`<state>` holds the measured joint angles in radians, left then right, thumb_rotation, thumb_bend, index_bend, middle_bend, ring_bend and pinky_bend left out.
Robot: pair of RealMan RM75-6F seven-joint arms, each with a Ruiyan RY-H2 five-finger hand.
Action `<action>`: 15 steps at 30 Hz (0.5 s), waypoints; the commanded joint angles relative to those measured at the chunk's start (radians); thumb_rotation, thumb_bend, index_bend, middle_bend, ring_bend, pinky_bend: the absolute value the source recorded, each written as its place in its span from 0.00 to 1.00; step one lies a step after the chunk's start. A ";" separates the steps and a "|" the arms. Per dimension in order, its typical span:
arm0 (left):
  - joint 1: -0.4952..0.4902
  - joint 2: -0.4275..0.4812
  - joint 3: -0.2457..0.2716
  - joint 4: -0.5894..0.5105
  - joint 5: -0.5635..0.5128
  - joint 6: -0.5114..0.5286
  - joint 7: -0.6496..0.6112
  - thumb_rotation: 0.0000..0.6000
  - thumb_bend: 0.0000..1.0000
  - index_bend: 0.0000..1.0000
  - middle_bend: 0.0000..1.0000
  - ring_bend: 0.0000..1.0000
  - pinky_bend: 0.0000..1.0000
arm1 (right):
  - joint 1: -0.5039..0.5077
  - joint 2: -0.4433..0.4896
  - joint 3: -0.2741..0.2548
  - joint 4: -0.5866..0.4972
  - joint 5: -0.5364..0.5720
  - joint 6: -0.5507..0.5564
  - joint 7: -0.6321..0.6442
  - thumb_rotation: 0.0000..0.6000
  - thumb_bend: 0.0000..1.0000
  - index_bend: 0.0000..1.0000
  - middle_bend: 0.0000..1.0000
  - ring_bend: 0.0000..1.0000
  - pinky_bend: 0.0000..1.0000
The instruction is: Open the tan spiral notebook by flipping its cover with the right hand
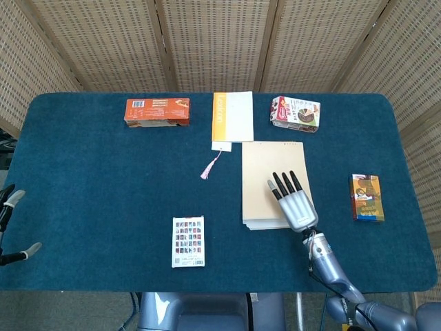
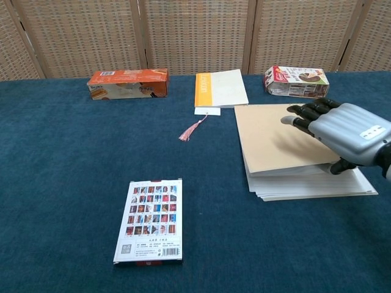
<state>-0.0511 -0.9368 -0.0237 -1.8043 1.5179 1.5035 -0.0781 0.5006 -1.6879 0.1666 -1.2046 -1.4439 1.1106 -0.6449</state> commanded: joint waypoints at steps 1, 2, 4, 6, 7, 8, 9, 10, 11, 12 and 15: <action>-0.001 0.001 0.000 -0.001 -0.001 -0.002 -0.001 1.00 0.00 0.00 0.00 0.00 0.00 | 0.010 -0.001 0.007 -0.007 0.019 -0.011 -0.020 1.00 0.47 0.00 0.00 0.00 0.00; -0.001 0.001 0.000 -0.001 -0.001 -0.003 -0.001 1.00 0.00 0.00 0.00 0.00 0.00 | 0.012 -0.002 0.010 -0.007 0.026 -0.013 -0.025 1.00 0.47 0.00 0.00 0.00 0.00; -0.001 0.002 0.001 -0.001 0.000 -0.003 -0.003 1.00 0.00 0.00 0.00 0.00 0.00 | 0.018 -0.007 0.017 -0.007 0.045 -0.021 -0.037 1.00 0.47 0.00 0.00 0.00 0.00; 0.000 0.002 0.001 0.000 0.000 -0.002 -0.005 1.00 0.00 0.00 0.00 0.00 0.00 | 0.024 -0.012 0.022 -0.006 0.064 -0.028 -0.049 1.00 0.47 0.00 0.00 0.00 0.00; 0.000 0.003 0.001 0.000 0.000 -0.002 -0.005 1.00 0.00 0.00 0.00 0.00 0.00 | 0.025 -0.013 0.023 -0.006 0.070 -0.030 -0.052 1.00 0.47 0.01 0.00 0.00 0.00; 0.000 0.003 0.001 0.000 -0.001 -0.002 -0.007 1.00 0.00 0.00 0.00 0.00 0.00 | 0.027 -0.015 0.023 -0.006 0.078 -0.033 -0.055 1.00 0.47 0.03 0.02 0.00 0.00; 0.000 0.003 0.000 0.000 -0.001 -0.002 -0.008 1.00 0.00 0.00 0.00 0.00 0.00 | 0.029 -0.016 0.024 -0.006 0.080 -0.033 -0.056 1.00 0.47 0.09 0.07 0.03 0.00; 0.000 0.004 0.000 0.000 -0.002 -0.002 -0.009 1.00 0.00 0.00 0.00 0.00 0.00 | 0.030 -0.017 0.023 -0.005 0.080 -0.030 -0.055 1.00 0.47 0.20 0.15 0.09 0.01; 0.000 0.004 0.000 0.000 -0.002 -0.002 -0.010 1.00 0.00 0.00 0.00 0.00 0.00 | 0.033 -0.020 0.021 0.001 0.070 -0.021 -0.045 1.00 0.47 0.27 0.22 0.15 0.03; -0.001 0.004 -0.001 0.001 -0.003 -0.003 -0.011 1.00 0.00 0.00 0.00 0.00 0.00 | 0.036 -0.023 0.016 0.010 0.054 -0.010 -0.028 1.00 0.49 0.37 0.33 0.25 0.10; -0.002 0.006 -0.001 0.001 -0.004 -0.005 -0.013 1.00 0.00 0.00 0.00 0.00 0.00 | 0.042 -0.035 -0.003 0.051 0.009 0.023 0.014 1.00 0.59 0.56 0.53 0.45 0.35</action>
<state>-0.0527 -0.9310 -0.0246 -1.8029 1.5141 1.4989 -0.0916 0.5367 -1.7140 0.1768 -1.1790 -1.4071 1.1116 -0.6570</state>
